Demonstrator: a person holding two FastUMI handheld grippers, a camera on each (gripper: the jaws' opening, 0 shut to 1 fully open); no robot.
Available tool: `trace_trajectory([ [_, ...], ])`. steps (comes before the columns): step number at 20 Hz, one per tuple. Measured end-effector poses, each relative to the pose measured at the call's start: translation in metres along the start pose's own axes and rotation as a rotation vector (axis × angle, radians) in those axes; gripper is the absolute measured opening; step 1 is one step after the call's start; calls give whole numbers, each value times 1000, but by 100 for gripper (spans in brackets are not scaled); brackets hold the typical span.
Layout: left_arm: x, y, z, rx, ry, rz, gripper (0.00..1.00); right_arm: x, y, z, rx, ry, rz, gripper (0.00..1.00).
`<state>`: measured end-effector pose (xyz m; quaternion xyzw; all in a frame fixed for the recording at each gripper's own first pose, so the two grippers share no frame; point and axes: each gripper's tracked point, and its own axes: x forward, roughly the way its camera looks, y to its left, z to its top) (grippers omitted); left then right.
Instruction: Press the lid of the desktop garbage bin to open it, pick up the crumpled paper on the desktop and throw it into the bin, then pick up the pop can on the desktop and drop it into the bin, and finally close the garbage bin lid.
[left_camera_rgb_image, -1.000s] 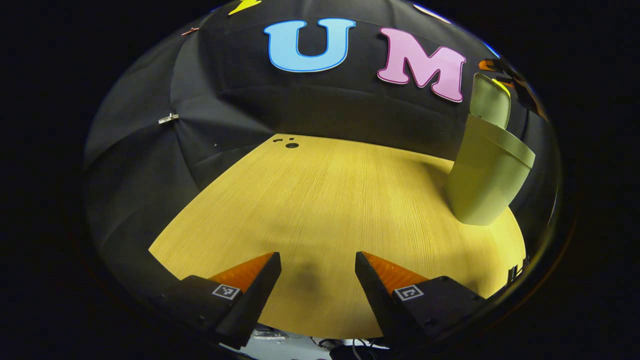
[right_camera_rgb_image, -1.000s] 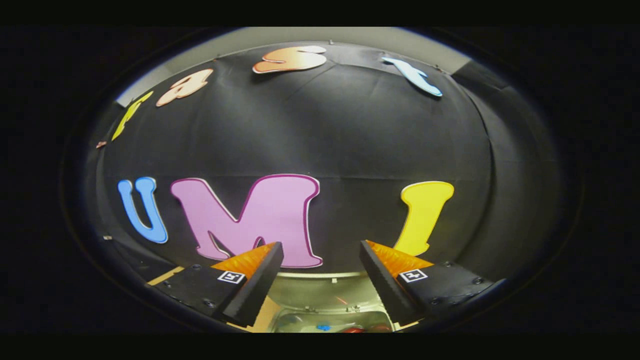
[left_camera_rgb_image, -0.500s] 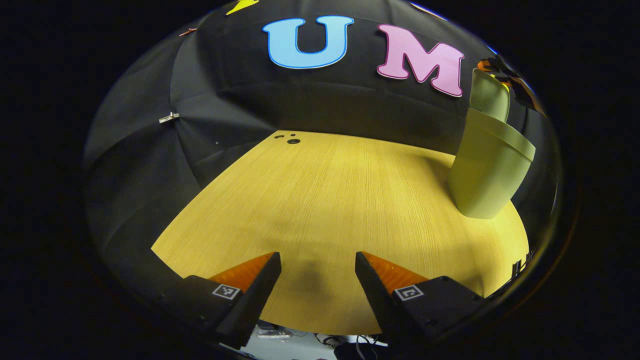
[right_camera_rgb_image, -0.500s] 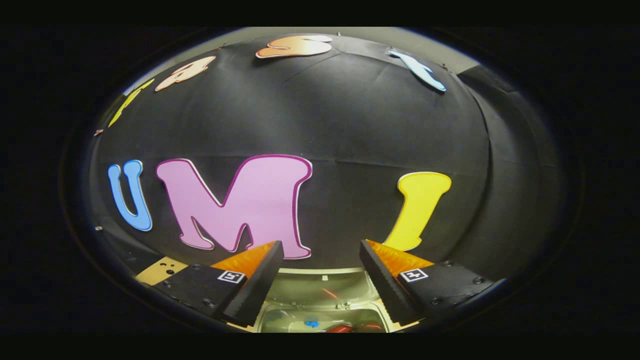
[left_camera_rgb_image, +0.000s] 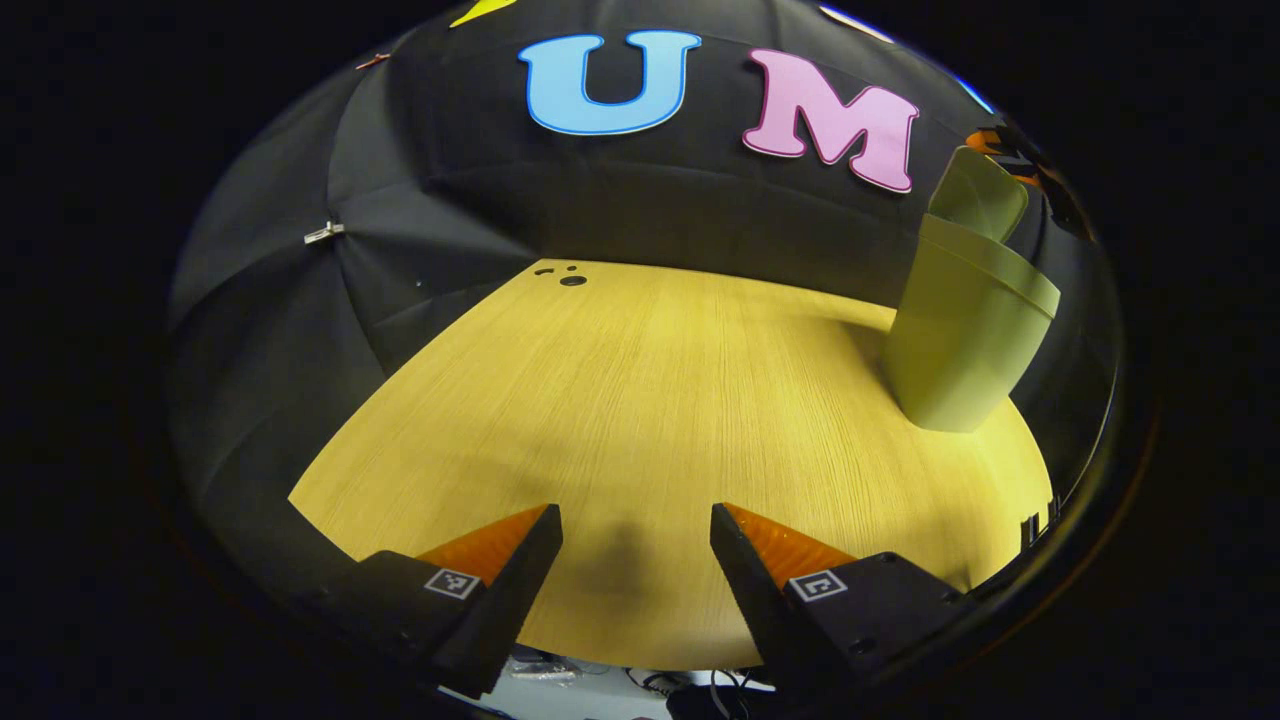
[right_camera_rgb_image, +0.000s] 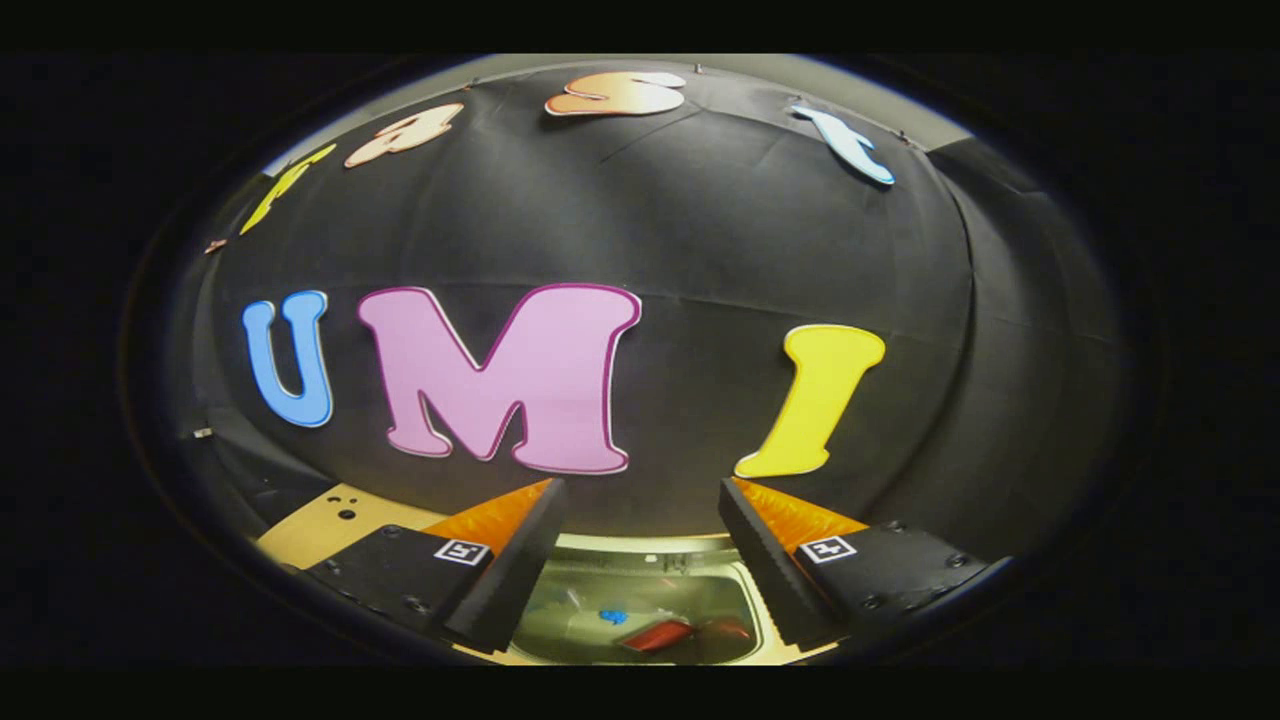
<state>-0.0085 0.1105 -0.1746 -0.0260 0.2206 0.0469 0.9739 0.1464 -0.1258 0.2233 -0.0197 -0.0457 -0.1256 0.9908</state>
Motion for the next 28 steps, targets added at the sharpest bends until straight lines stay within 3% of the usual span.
trace_trajectory([
  [5,0,-4,-8,53,19,-29,96,-35,7,-58,-16,95,34,96],
  [12,-3,-16,-4,128,23,-67,96,-54,11,-137,76,239,37,96],
  [13,-4,-18,-3,134,20,-72,96,-55,10,-144,87,253,29,93],
  [22,-14,-26,-16,148,24,-91,96,-58,9,-165,97,311,-2,97],
  [28,-23,-27,-6,113,-14,-88,96,-61,12,-160,91,255,6,98],
])
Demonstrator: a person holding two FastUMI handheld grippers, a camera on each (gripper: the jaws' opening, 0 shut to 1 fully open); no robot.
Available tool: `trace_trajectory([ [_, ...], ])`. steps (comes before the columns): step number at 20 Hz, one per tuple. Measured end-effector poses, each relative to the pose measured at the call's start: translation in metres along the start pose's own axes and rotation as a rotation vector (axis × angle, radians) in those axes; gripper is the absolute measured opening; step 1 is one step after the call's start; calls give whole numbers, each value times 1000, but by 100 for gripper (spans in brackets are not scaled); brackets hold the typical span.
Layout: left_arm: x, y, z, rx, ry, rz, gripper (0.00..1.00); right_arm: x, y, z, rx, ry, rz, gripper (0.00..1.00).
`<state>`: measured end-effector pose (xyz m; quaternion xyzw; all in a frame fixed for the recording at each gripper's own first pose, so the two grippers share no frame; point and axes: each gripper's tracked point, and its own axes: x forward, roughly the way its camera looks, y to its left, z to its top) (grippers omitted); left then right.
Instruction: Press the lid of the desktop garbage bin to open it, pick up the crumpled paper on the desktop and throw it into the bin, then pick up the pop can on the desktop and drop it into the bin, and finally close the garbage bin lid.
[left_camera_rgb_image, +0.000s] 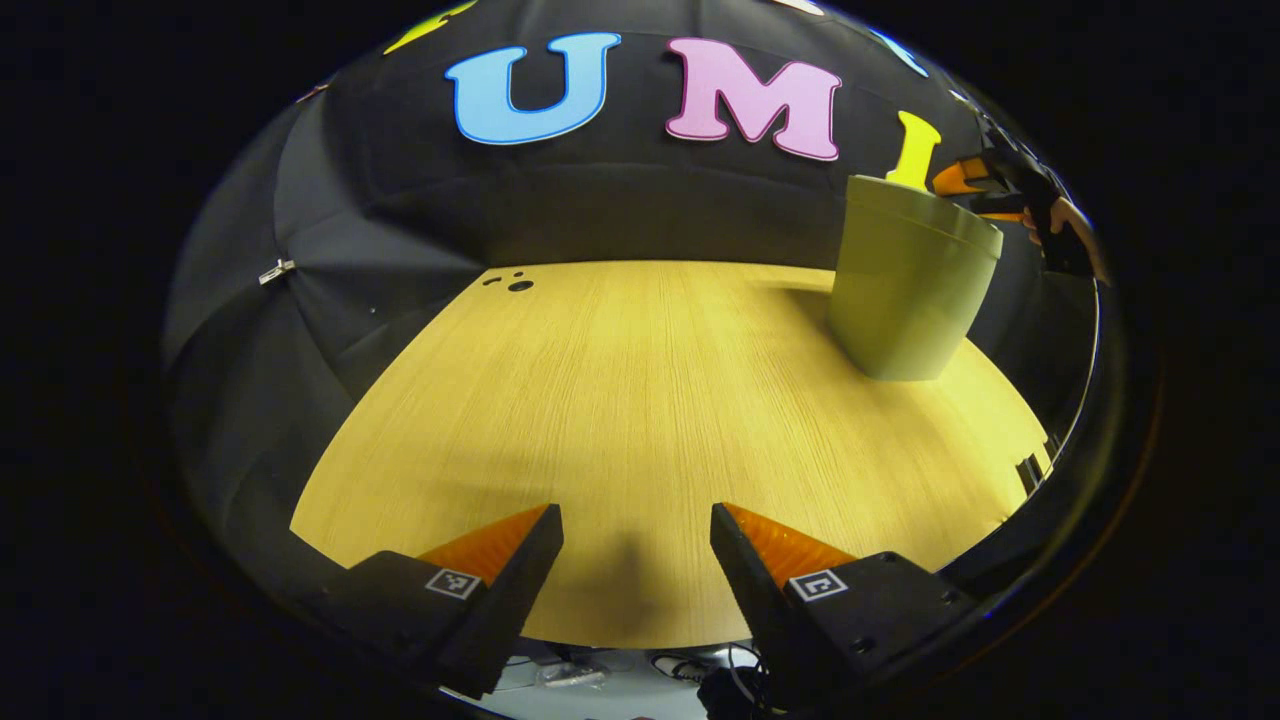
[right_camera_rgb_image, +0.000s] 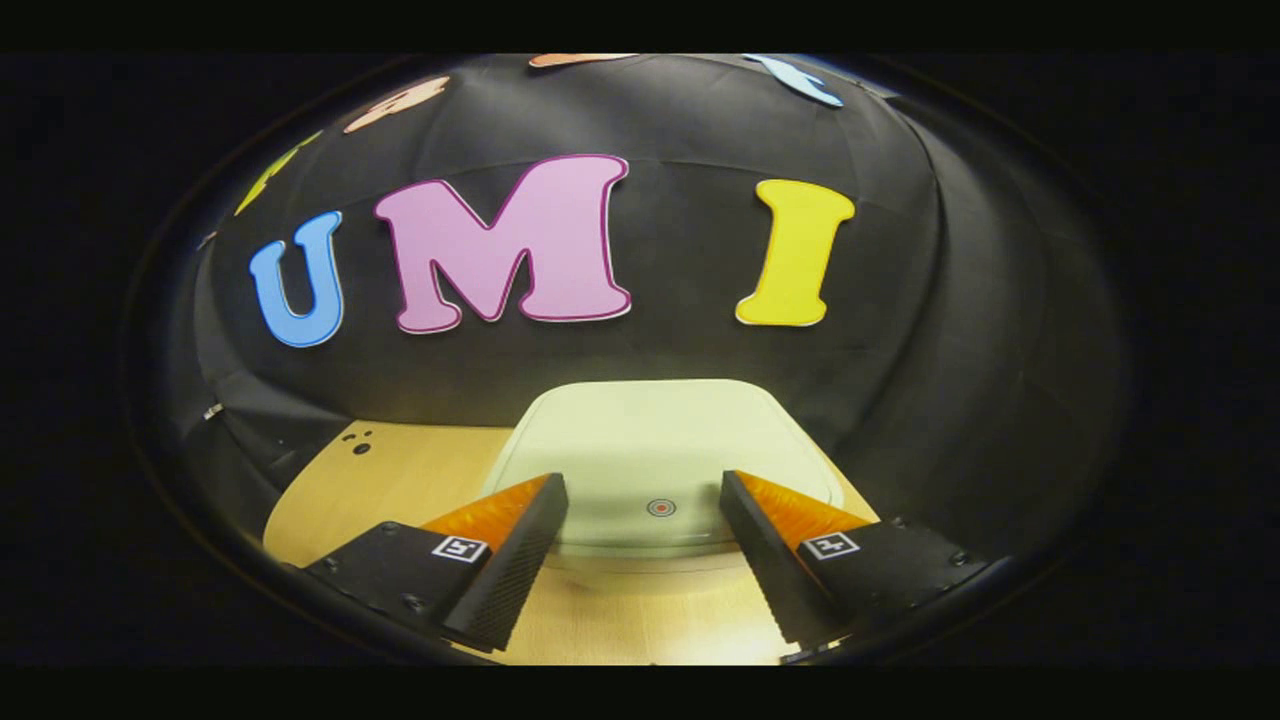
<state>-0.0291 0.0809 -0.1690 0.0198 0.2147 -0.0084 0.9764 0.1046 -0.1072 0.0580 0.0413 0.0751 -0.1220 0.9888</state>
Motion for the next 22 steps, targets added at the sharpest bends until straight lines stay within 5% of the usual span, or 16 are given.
trace_trajectory([
  [5,-15,-3,45,-32,-102,-12,96,-17,10,2,37,-17,26,98],
  [12,-72,-12,133,-16,-346,-10,96,-105,36,31,-10,-261,55,98],
  [16,-100,-19,160,-3,-442,13,96,-149,65,12,-7,-310,117,98],
  [22,-126,-36,168,28,-524,-6,96,-172,93,-43,-29,-237,172,98],
])
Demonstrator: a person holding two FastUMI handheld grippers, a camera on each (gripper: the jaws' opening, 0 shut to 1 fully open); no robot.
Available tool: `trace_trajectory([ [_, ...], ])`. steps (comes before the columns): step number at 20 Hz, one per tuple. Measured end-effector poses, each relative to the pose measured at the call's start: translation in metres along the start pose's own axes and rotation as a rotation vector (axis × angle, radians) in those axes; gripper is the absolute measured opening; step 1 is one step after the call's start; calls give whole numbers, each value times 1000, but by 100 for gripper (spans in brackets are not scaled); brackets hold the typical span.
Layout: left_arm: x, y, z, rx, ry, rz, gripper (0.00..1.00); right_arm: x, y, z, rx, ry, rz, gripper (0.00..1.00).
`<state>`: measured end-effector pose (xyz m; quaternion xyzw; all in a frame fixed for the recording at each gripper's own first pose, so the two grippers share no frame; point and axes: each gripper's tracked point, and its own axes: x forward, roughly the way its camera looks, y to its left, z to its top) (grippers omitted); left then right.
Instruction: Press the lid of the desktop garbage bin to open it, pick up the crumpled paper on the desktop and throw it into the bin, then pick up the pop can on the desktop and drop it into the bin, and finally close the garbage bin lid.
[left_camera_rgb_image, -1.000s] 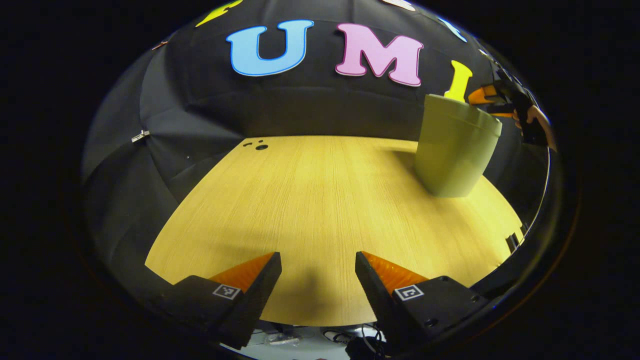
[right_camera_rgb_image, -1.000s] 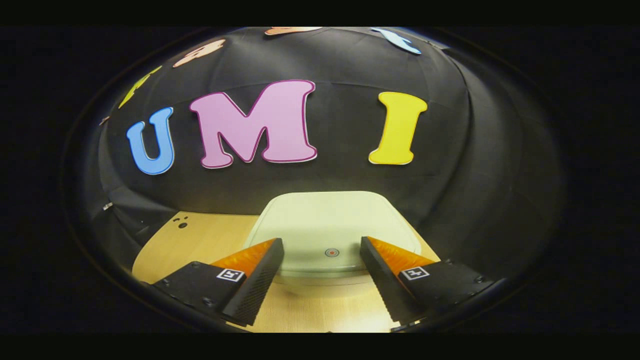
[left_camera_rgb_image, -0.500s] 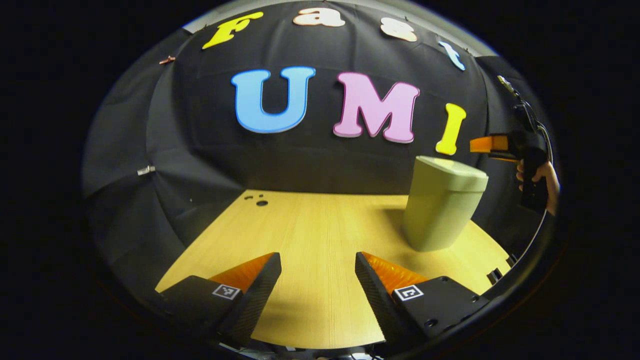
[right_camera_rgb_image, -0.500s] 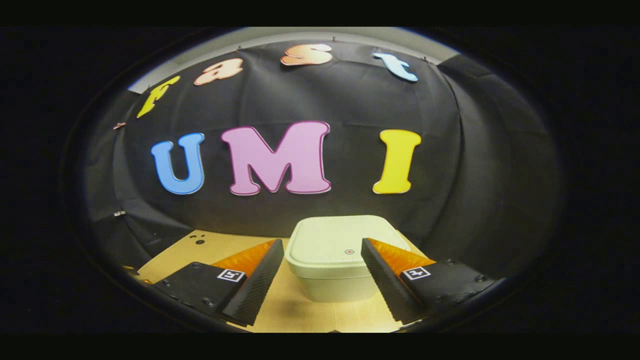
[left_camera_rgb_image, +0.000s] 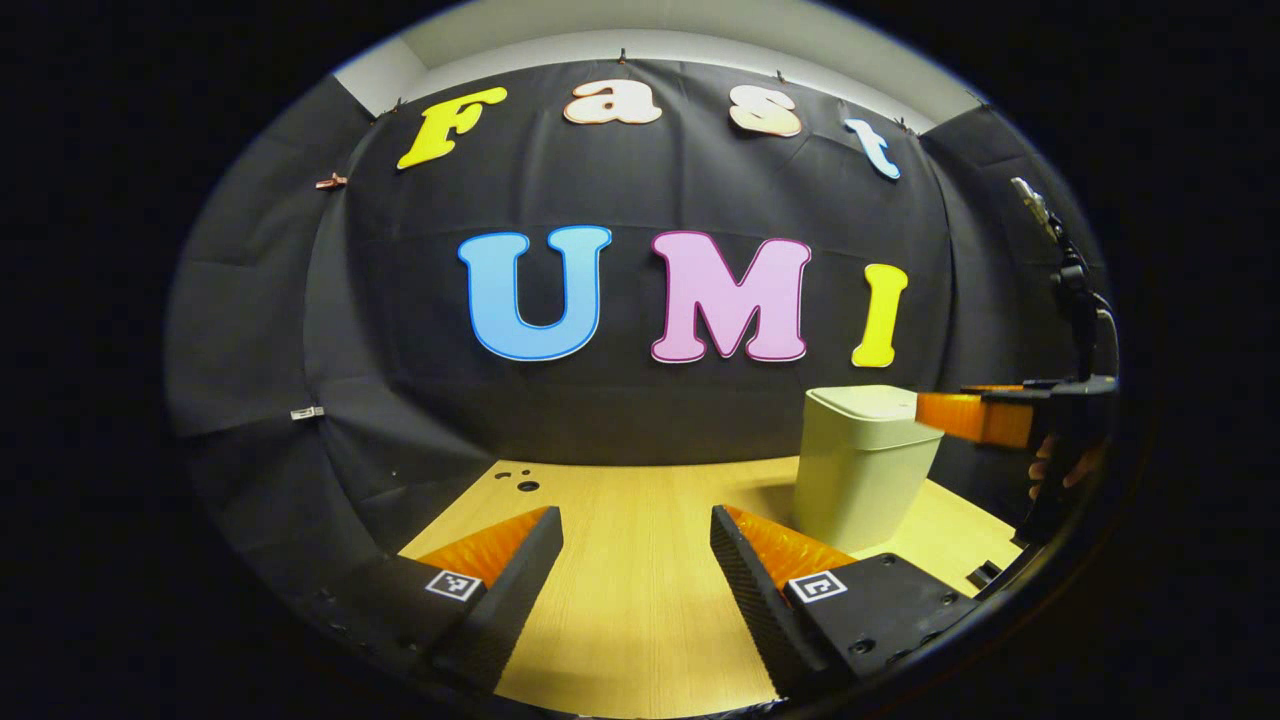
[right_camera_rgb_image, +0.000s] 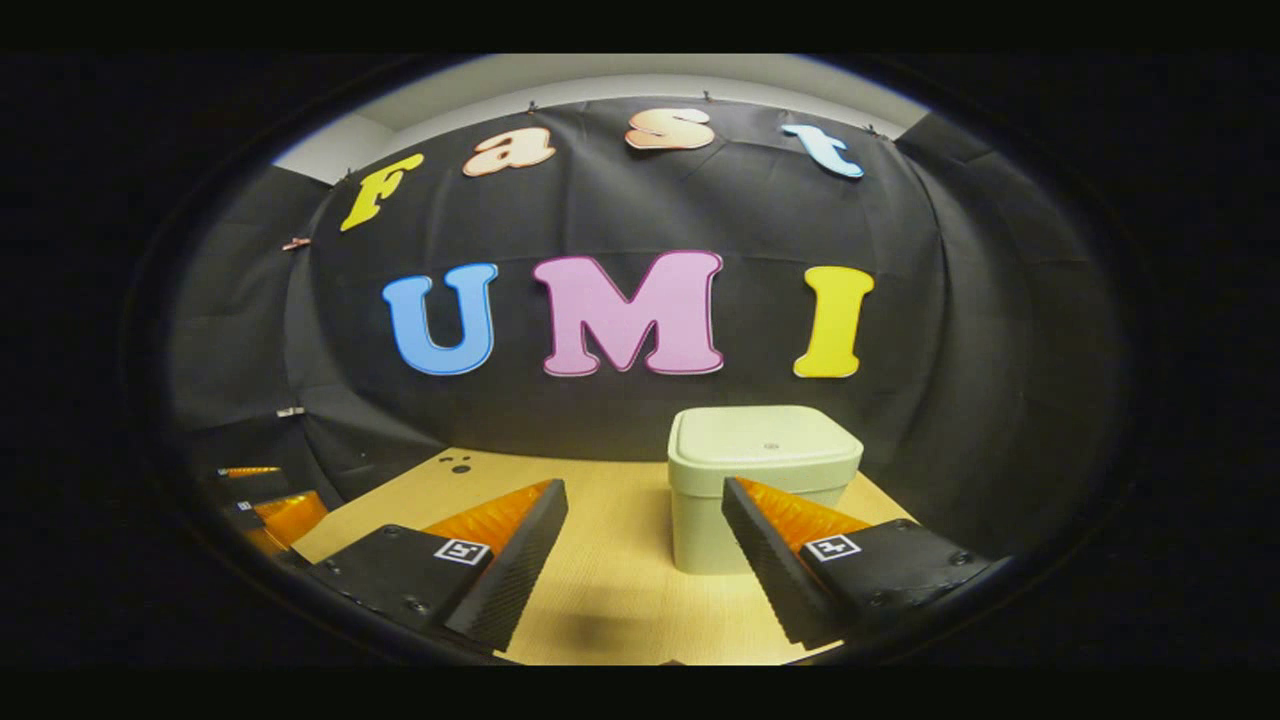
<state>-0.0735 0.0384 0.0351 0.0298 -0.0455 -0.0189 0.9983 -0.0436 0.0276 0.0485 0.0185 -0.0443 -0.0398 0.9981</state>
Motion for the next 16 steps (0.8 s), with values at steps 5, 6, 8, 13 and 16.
trace_trajectory([
  [5,-7,4,-10,-18,18,-18,96,-7,6,-28,11,81,11,98],
  [6,-8,5,-15,-17,27,-23,96,-8,7,-30,16,87,10,98],
  [8,-8,12,-22,-12,42,-25,95,-9,10,-33,21,98,11,98],
  [13,-9,27,-32,-16,67,-26,96,-8,15,-44,-1,131,7,98],
  [16,-7,30,-39,-18,81,-35,96,-6,17,-50,1,150,2,98],
])
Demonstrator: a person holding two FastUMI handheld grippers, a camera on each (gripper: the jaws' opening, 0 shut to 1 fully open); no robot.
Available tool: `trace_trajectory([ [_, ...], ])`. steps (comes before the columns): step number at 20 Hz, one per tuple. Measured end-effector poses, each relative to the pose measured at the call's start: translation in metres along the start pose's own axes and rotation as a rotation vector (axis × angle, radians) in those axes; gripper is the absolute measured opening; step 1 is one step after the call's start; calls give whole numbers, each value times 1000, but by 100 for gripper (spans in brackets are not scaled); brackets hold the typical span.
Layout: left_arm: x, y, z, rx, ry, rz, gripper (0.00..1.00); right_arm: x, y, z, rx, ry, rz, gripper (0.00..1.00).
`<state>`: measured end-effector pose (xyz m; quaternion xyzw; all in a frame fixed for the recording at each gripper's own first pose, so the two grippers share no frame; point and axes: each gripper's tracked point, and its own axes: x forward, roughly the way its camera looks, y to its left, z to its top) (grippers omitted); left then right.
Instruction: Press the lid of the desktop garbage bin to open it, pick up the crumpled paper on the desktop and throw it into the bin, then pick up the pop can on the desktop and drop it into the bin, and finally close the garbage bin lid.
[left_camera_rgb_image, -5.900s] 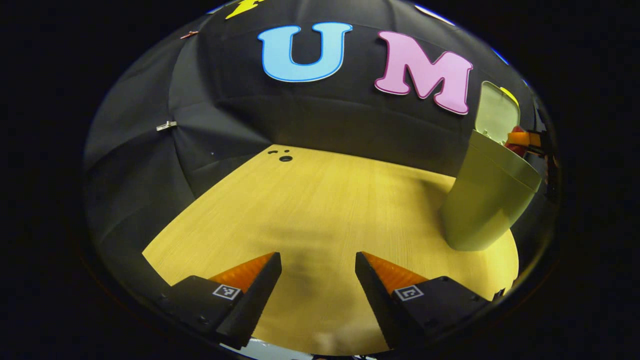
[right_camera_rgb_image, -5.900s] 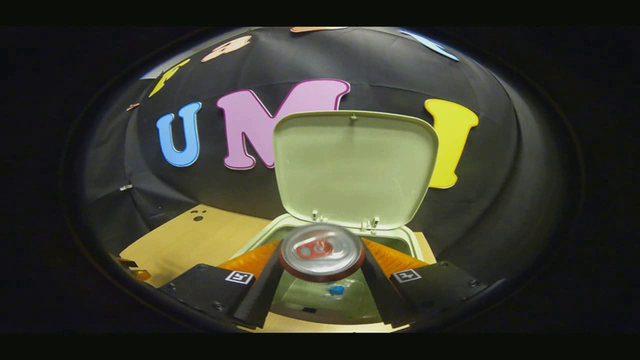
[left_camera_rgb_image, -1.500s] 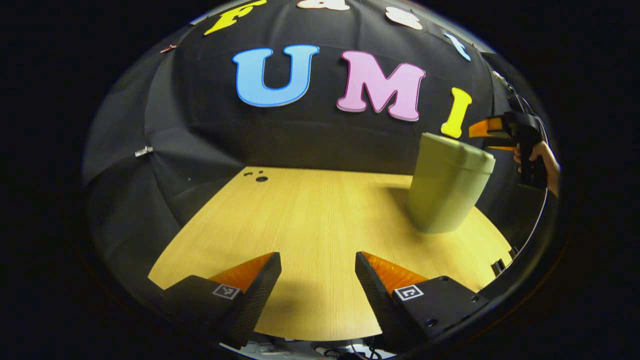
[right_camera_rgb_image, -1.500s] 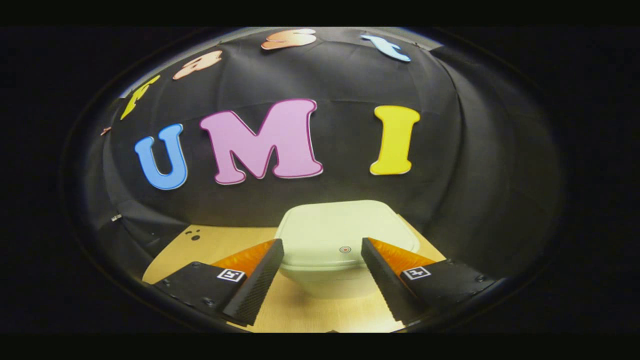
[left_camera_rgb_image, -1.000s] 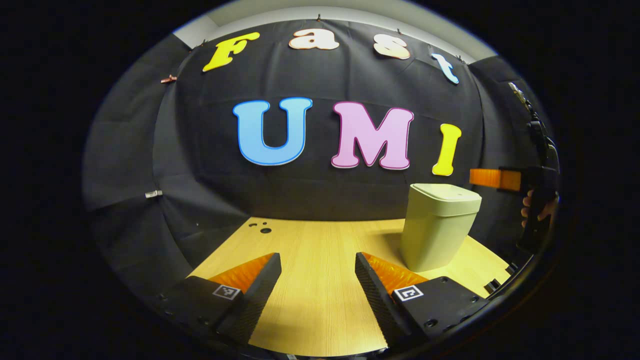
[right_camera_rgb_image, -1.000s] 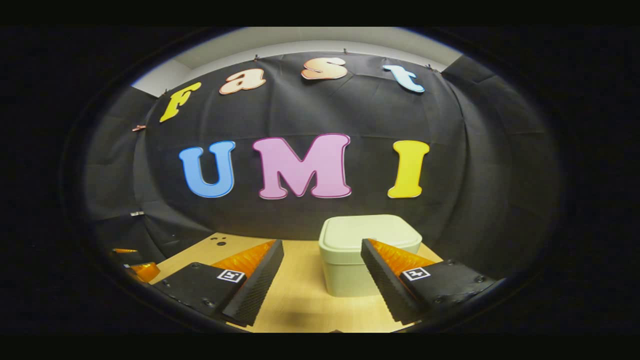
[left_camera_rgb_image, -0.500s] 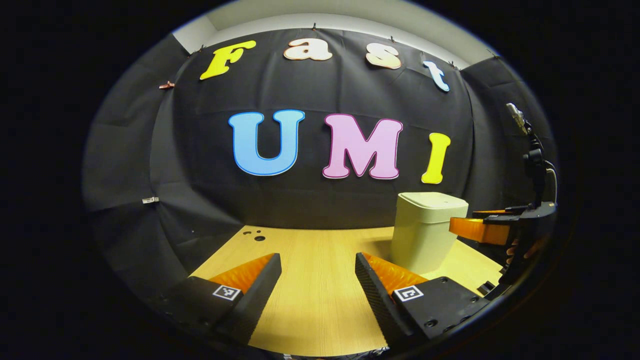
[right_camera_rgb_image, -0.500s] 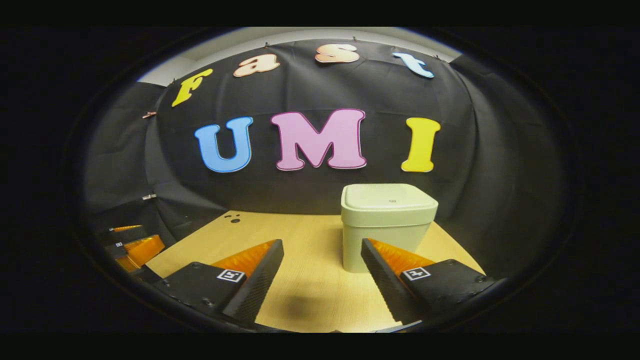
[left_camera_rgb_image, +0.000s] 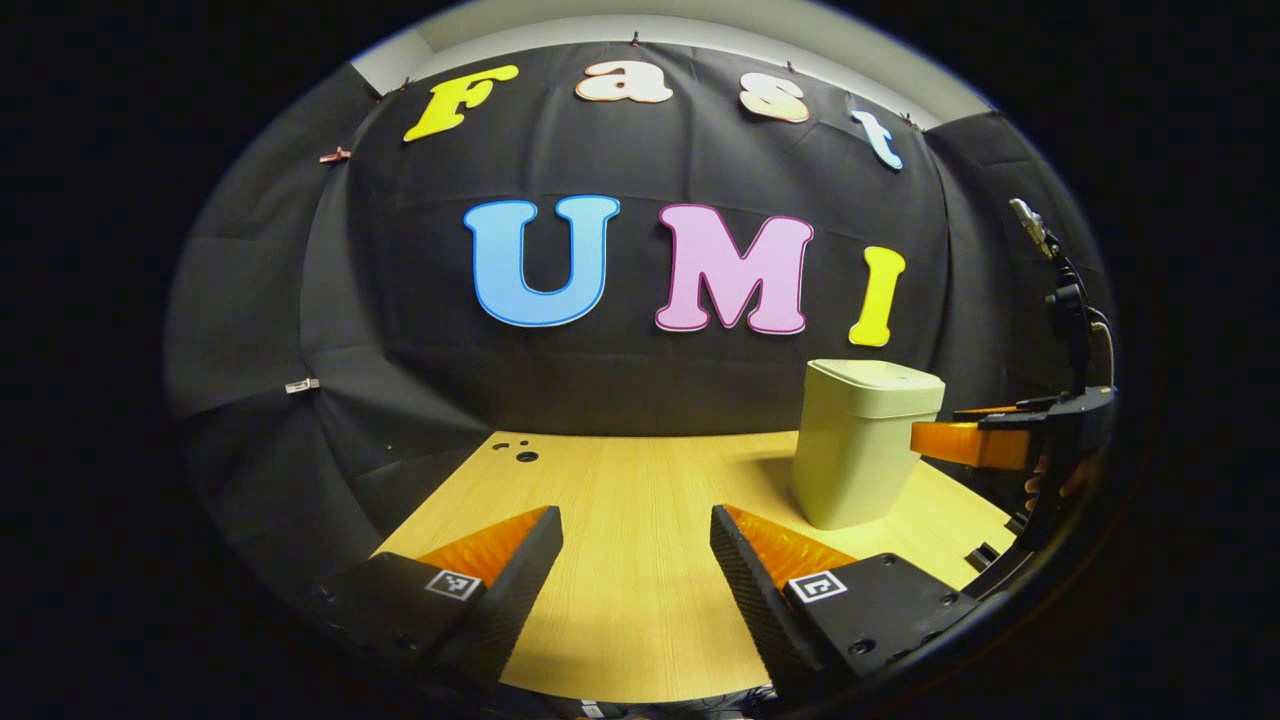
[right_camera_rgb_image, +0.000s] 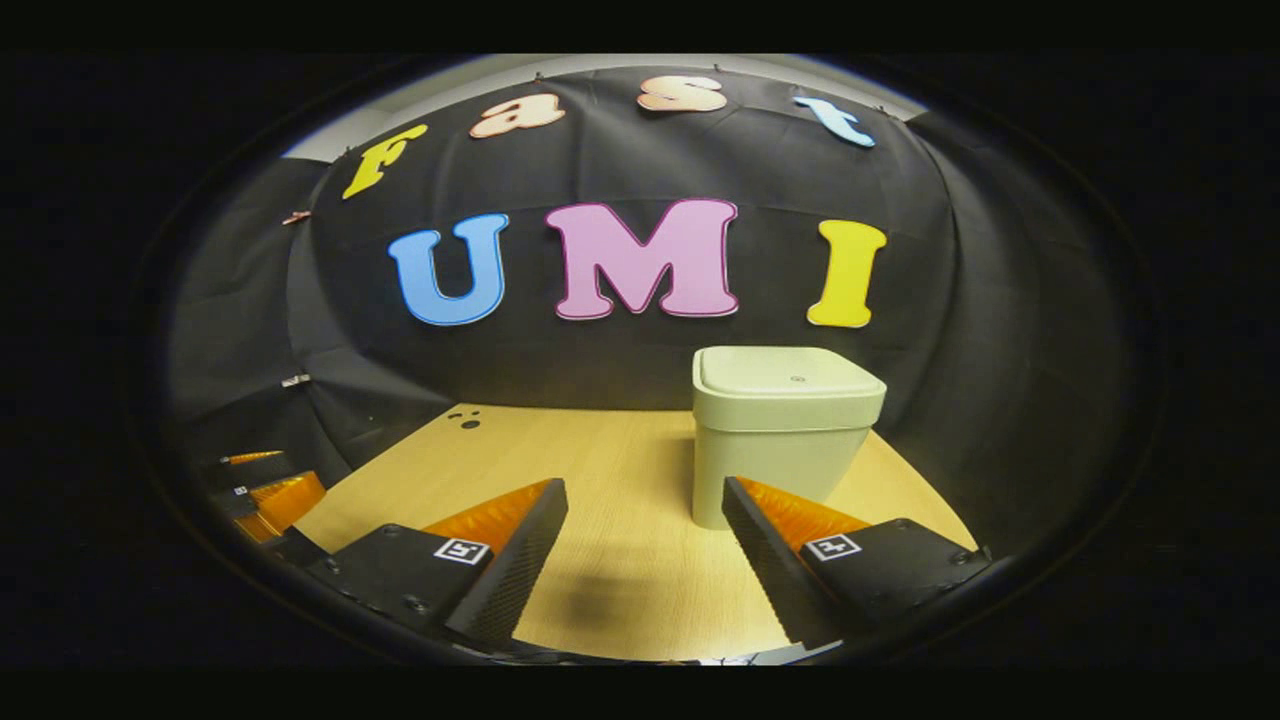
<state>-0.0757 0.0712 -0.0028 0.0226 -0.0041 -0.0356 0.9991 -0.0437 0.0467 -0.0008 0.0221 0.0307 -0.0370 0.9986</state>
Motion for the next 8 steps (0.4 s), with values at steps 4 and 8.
trace_trajectory([
  [4,5,2,-6,-15,8,-23,96,2,2,-6,-24,29,-8,98],
  [8,12,7,-12,-38,17,-30,95,6,5,-11,-22,56,-11,98],
])
